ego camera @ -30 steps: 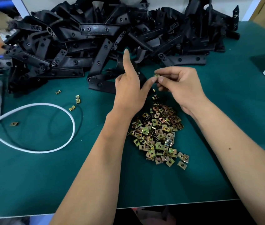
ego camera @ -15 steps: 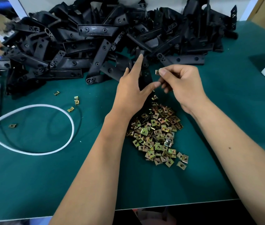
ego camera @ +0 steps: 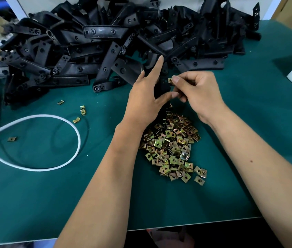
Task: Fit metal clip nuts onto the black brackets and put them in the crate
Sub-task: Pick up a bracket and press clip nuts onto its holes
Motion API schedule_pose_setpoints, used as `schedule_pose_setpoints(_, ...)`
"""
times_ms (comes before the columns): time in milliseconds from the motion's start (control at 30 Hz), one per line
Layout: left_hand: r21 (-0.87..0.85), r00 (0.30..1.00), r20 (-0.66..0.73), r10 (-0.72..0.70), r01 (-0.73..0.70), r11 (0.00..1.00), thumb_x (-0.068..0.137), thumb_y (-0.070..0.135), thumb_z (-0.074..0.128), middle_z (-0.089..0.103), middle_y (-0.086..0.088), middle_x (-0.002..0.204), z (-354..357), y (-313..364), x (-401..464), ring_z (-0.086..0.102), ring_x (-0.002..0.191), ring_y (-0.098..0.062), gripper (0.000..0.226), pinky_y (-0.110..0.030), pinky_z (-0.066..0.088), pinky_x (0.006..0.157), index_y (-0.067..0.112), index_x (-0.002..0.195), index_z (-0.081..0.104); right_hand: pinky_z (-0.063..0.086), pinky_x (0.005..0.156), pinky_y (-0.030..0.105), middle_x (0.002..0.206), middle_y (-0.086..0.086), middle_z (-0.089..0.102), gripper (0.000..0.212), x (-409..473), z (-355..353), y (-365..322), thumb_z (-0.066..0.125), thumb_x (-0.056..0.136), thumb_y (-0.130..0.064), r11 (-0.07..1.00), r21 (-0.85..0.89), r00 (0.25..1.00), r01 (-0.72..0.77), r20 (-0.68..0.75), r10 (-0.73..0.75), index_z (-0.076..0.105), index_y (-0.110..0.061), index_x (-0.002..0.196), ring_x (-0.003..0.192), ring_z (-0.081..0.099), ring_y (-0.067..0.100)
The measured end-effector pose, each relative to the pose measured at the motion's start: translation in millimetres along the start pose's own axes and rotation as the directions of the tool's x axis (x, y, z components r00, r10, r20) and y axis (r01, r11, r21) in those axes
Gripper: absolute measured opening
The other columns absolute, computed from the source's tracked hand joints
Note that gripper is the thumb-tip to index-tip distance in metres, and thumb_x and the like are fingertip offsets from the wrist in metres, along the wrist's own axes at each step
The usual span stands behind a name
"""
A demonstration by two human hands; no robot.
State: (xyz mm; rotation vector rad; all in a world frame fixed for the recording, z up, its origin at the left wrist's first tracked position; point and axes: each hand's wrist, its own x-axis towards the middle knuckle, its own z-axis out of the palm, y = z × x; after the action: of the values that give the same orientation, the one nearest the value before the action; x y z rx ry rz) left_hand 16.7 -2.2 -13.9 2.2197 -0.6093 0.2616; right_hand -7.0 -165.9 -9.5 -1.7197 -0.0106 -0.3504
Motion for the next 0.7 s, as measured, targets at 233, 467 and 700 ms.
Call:
schedule_pose_setpoints(233, -0.011, 1.0, -0.01, -0.011, 0.011, 1.0, 0.089, 0.041, 0.077, 0.059, -0.008, 0.144, 0.2, 3.3, -0.1, 0.036, 0.148, -0.037, 0.095, -0.047, 0.035, 0.12, 0.026, 0.164, 0.02, 0.044, 0.05, 0.02, 0.063, 0.001, 0.069, 0.019, 0.3, -1.2, -1.0, 0.069, 0.096, -0.024, 1.0, -0.018, 1.0, -0.006, 0.002, 0.006, 0.078, -0.024, 0.078, 0.058, 0.061, 0.012)
schedule_pose_setpoints(467, 0.033, 0.997, -0.061, 0.043, -0.041, 0.999, 0.088, 0.037, 0.079, 0.07, -0.009, 0.106, 1.8, 7.9, 0.1, 0.059, 0.111, -0.027, 0.093, -0.035, 0.043, 0.106, 0.02, 0.162, 0.027, 0.043, 0.051, 0.017, 0.059, -0.005, 0.065, 0.019, -0.4, -0.8, 1.0, 0.071, 0.095, -0.024, 0.999, -0.049, 0.999, 0.015, -0.035, -0.017, 0.077, -0.023, 0.077, 0.056, 0.056, 0.008)
schedule_pose_setpoints(700, 0.015, 0.997, -0.06, 0.044, -0.043, 0.999, 0.087, 0.033, 0.081, 0.069, -0.007, 0.105, 6.5, 11.5, 0.2, 0.058, 0.106, -0.025, 0.092, -0.039, 0.046, 0.102, 0.02, 0.161, 0.029, 0.038, 0.05, 0.014, 0.054, -0.006, 0.062, 0.021, 0.5, -5.4, 2.3, 0.07, 0.096, -0.02, 1.0, -0.016, 1.0, -0.005, 0.008, 0.005, 0.076, -0.019, 0.076, 0.05, 0.048, 0.003)
